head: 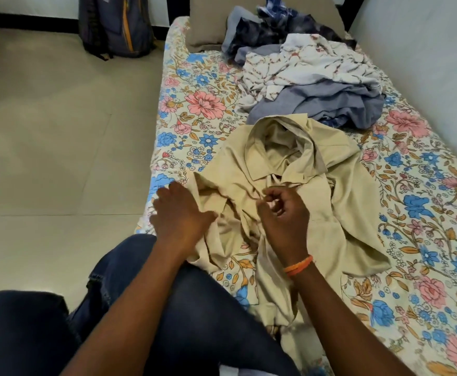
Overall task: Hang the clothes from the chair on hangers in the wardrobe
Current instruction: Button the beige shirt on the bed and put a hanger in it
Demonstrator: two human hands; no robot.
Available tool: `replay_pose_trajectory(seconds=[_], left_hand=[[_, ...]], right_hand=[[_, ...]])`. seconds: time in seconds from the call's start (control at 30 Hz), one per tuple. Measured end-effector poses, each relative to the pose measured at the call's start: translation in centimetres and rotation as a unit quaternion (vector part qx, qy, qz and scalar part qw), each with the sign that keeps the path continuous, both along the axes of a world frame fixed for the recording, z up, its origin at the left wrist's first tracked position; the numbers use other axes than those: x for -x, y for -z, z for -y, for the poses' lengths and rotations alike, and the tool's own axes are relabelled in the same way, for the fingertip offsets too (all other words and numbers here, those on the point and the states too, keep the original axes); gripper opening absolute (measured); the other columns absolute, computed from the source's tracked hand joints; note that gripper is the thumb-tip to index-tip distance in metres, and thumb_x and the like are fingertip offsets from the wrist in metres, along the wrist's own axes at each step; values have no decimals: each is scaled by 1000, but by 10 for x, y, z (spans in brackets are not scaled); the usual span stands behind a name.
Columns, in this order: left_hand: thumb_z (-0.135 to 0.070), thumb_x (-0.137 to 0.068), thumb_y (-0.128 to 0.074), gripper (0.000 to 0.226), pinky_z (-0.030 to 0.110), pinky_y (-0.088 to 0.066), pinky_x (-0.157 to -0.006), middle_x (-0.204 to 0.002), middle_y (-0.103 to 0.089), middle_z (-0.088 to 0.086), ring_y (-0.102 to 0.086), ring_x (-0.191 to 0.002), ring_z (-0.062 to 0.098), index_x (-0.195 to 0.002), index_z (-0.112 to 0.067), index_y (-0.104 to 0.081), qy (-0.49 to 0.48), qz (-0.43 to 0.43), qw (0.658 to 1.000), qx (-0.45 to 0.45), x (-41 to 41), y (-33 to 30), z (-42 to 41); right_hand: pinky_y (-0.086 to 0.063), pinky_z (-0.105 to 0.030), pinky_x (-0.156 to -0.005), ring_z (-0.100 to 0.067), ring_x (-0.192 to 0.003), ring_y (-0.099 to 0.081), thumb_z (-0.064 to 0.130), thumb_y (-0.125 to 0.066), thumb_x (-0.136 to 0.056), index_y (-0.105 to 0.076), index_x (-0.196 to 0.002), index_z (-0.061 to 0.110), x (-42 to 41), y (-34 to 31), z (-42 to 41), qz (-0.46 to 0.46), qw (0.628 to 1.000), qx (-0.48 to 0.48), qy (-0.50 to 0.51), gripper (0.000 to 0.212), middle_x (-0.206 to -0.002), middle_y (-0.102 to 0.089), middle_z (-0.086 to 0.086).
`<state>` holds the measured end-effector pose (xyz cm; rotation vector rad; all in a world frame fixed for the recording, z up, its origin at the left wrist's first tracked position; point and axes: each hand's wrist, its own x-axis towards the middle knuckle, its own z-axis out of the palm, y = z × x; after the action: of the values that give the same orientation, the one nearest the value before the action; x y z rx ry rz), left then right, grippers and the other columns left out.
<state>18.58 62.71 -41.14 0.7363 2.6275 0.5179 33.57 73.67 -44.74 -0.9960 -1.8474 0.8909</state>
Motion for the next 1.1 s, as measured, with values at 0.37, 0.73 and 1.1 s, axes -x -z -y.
replay_pose_trajectory(seconds=[0.37,0.73,1.1], left_hand=[[-20,-101,-54,11,46,-52,-93,-103,-73,5,-68,-97,24,-103,-20,-65,-10,367,823,-433,26,-28,0],[-36,-87,-73,33,32,-58,-73,-100,-75,6,-72,-89,22,-106,-9,-69,110,471,842,-240,-1,-11,18],[-33,-76,-81,31,52,-58,-83,-89,-77,6,-74,-85,25,-97,-12,-71,12,362,860,-360,-51,24,-5]], right_hand=[[-50,-36,-59,-14,-61,-63,60,-70,-80,-66,-72,9,14,14,49,203,957,82,-188,51,-64,-67,-3],[-60,-31,-61,-22,-75,-74,46,-32,-105,-81,-88,11,23,-51,51,-312,718,610,-123,62,-91,-75,-13],[-57,-42,-87,-18,-106,-61,67,-85,-53,-46,-125,32,-56,-28,45,45,974,221,8,89,-122,-55,1]])
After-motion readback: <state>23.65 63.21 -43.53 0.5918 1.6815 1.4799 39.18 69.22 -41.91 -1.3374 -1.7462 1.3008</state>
